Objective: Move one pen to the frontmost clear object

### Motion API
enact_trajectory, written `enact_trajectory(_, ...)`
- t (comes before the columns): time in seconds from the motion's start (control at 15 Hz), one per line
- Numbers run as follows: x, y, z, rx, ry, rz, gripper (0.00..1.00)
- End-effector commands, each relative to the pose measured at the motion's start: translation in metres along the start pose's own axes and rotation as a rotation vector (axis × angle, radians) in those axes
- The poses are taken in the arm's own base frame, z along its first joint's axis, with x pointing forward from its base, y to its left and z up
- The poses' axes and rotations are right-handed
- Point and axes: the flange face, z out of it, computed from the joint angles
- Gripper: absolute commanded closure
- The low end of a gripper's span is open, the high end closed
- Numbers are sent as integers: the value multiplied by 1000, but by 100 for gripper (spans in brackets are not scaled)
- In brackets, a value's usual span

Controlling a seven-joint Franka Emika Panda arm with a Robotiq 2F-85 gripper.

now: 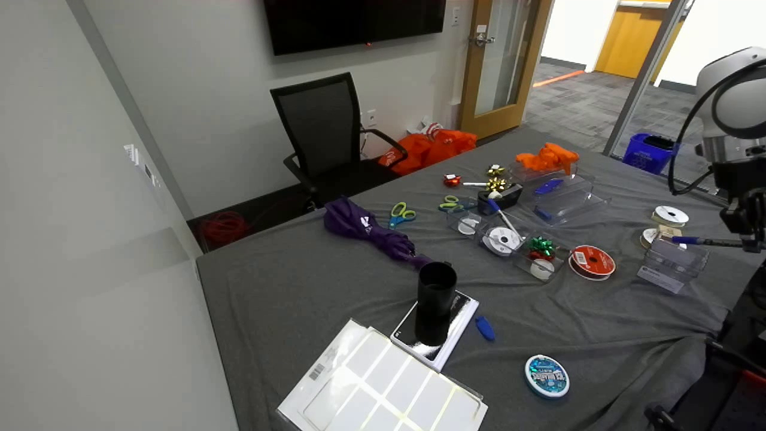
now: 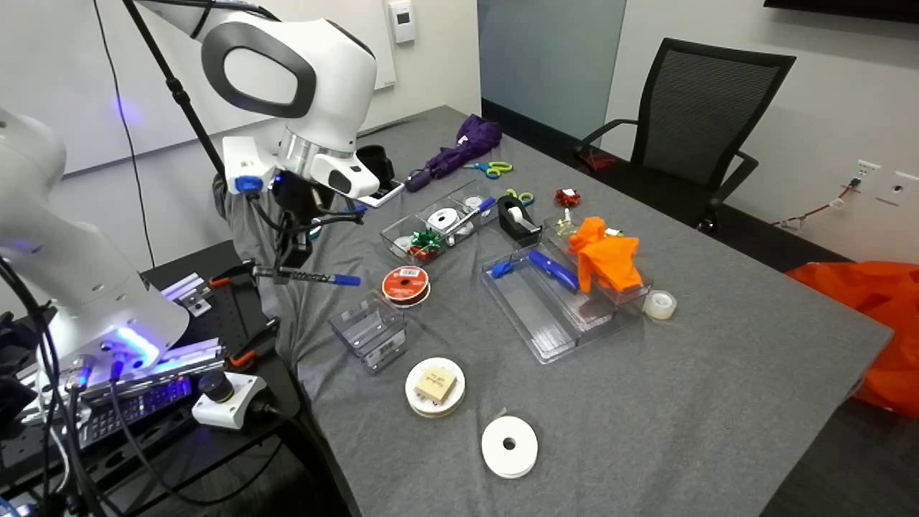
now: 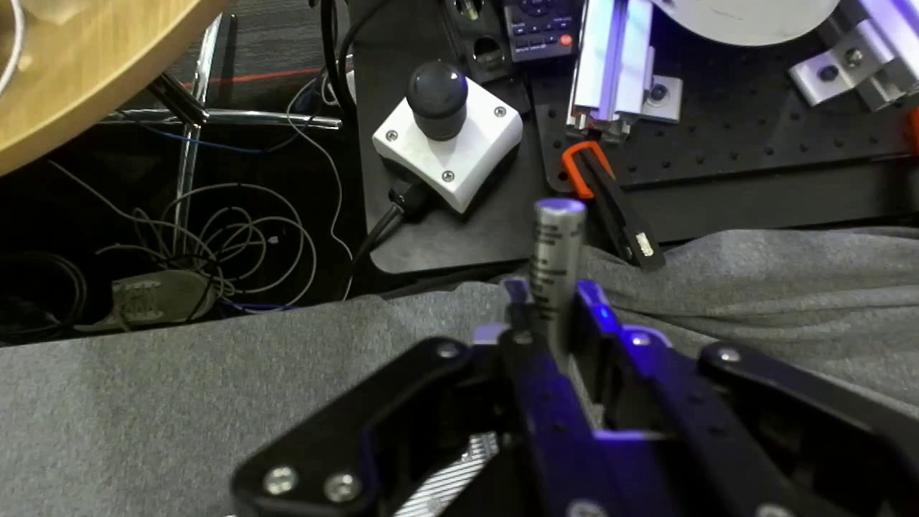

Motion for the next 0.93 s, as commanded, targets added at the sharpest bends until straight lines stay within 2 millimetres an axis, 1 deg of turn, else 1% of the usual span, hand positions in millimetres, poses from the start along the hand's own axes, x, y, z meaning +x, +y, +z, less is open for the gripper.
enact_trajectory(0.0,9,11,11,11,-61,-35,96)
enact_trajectory(0.2,17,10,19,17,-96,-41,96)
enact_trajectory(0.47,26,11,24,26,-127,-48,96)
enact_trajectory(0.53,21,6,24,9,-98,-31,96)
enact_trajectory(0.6,22,6,26,8,-102,-31,83)
enact_trajectory(0.87,23,5,26,7,-103,-31,83)
